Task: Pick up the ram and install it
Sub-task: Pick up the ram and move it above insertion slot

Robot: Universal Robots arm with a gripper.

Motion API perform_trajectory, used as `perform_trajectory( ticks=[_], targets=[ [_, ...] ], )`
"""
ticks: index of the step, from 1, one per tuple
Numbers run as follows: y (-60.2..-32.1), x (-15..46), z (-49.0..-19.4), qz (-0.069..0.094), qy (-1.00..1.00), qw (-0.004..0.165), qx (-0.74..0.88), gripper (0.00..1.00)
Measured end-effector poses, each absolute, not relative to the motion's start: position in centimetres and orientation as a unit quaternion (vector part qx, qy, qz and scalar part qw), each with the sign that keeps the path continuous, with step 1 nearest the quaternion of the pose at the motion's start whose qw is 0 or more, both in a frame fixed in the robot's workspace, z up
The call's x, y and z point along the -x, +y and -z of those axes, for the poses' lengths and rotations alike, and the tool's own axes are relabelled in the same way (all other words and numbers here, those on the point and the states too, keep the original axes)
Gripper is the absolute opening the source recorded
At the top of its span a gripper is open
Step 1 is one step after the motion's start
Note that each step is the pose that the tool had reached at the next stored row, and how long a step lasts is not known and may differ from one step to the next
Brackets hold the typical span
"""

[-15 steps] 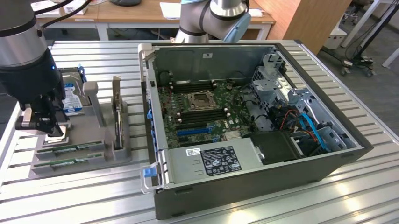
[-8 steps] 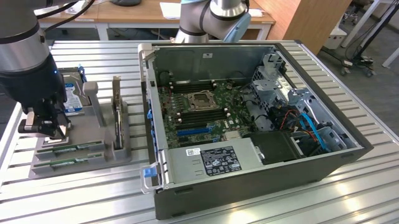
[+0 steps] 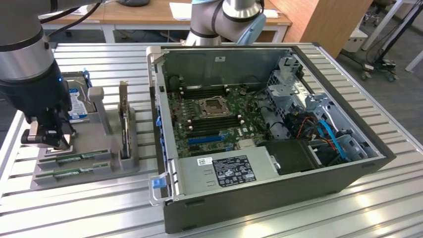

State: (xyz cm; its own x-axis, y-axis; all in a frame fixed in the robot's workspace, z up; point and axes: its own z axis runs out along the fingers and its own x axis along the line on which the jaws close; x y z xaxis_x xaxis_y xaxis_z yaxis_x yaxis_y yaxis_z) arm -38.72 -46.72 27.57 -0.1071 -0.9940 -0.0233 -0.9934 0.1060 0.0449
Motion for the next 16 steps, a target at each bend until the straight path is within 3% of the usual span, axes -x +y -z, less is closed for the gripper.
perform_trajectory(
  ticks=[16],
  targets=[
    [-48.0, 38.7, -27.5, 0.025, -0.744, 0.006, -0.668, 0.42]
  ],
)
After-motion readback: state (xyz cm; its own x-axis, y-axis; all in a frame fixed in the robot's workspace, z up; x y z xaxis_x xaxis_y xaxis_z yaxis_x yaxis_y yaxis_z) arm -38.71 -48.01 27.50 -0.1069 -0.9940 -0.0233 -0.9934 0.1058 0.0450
